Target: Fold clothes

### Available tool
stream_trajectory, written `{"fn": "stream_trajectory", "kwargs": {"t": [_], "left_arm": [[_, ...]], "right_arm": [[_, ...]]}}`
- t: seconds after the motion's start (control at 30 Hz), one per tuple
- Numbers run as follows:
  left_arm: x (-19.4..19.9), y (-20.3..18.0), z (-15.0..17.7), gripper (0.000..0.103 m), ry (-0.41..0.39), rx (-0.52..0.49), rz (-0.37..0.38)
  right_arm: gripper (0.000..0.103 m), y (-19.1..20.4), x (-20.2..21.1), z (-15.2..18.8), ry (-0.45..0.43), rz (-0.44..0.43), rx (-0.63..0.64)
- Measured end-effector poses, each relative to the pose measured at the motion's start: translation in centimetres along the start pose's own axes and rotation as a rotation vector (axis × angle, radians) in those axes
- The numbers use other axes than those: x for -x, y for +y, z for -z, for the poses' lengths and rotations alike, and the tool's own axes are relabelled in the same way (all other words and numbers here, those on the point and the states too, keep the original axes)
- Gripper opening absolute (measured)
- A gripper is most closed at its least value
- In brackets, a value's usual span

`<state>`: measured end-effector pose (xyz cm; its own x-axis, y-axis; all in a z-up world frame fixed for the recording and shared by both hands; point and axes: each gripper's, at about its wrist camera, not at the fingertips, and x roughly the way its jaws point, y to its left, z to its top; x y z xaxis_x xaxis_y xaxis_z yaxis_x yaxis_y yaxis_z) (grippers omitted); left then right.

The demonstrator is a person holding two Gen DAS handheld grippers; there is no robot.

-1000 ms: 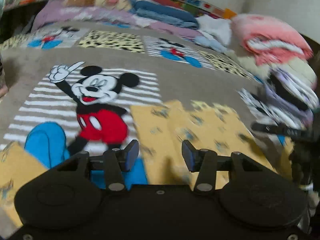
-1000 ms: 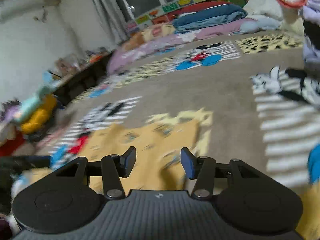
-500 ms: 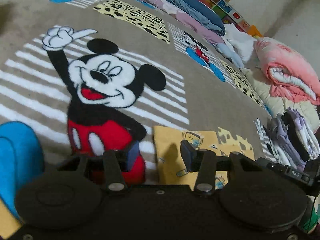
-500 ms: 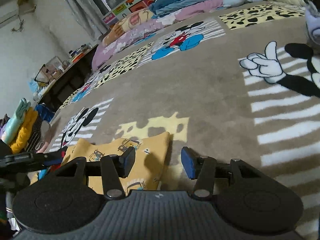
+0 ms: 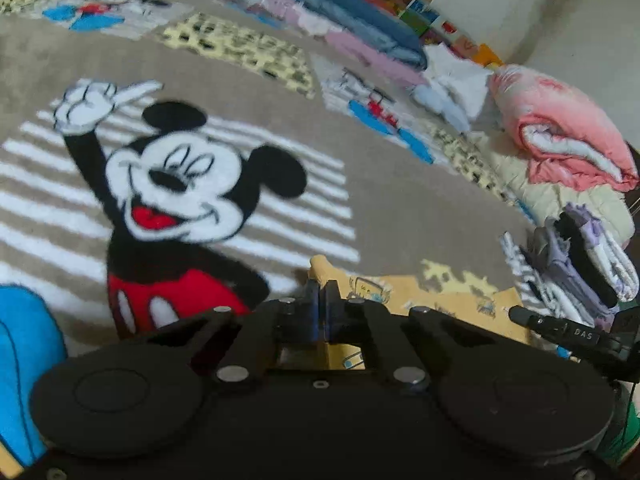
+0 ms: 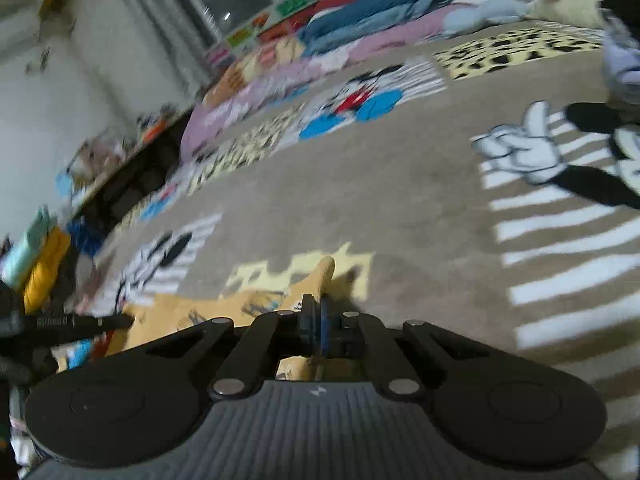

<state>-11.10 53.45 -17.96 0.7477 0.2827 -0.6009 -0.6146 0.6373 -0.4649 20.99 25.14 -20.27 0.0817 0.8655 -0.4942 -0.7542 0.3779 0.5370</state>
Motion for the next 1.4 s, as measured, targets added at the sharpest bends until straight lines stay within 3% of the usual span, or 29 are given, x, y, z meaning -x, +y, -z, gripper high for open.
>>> {"fn": "stream_trajectory", "kwargs": {"t": [0.17,0.3,0.5,0.6,0.7,0.77,0.8,0.9,0.97,1.07,1.17,1.2,1.23,1.3,1.4], "left_arm": [[-1.1,0.7,0.0,0.000,0.030,0.008,-0.049],[-1.1,1.2,0.1,0.008,0.032,0.035,-0.086],[1.2,-0.1,-0.4,0.011,-0.066,-0.050,-0.192],[1.7,-1.7,-0.3,0.011,-0.075,-0.104,-0.097],[-0.4,-3.8,0.4,0.011,0.001,-0.195,-0.054],[-0.7,-4.0,0.4,0.022,-0.001,-0.204,-0.089],[-0.8,-4.0,0.3,0.013,-0.004,-0.207,-0.109],[-1.1,-4.1,0.3,0.012,-0.014,-0.216,-0.168],[-1.4,-4.2,0.2,0.012,-0.020,-0.222,-0.207],[-1.5,-5.2,0.4,0.012,0.007,-0.241,-0.108],[-3.6,-6.4,0.8,0.016,0.085,-0.304,-0.061],[-4.2,-6.2,0.7,0.024,0.097,-0.304,-0.097],[-4.8,-6.1,0.6,0.025,0.104,-0.303,-0.138],[-3.8,-5.3,-0.3,0.020,0.022,-0.230,-0.223],[-2.1,-4.3,-1.2,0.020,-0.018,-0.199,-0.230]], "right_arm": [[0.004,-0.7,-0.3,0.1,0.005,0.029,-0.003],[0.004,-1.0,-0.8,0.4,0.023,0.046,-0.018],[0.009,-1.0,0.5,-0.2,-0.035,0.131,-0.018],[0.009,0.2,1.2,-0.8,-0.054,0.140,0.067],[0.009,2.2,1.0,-1.0,-0.021,0.078,0.183],[0.014,3.2,-0.2,-0.4,0.047,0.066,0.235],[0.015,3.5,-0.8,0.0,0.078,0.078,0.258],[0.011,3.4,-2.0,0.8,0.115,0.161,0.307],[0.011,3.1,-1.5,0.3,0.111,0.171,0.286],[0.014,3.1,-1.2,0.0,0.095,0.189,0.298],[0.019,3.5,-1.2,0.3,0.087,0.197,0.327],[0.019,3.6,-1.2,0.4,0.090,0.203,0.335],[0.019,3.7,-1.3,0.5,0.093,0.210,0.344],[0.019,3.9,-1.5,0.7,0.099,0.222,0.362],[0.019,4.0,-1.6,1.0,0.106,0.241,0.386]]}}
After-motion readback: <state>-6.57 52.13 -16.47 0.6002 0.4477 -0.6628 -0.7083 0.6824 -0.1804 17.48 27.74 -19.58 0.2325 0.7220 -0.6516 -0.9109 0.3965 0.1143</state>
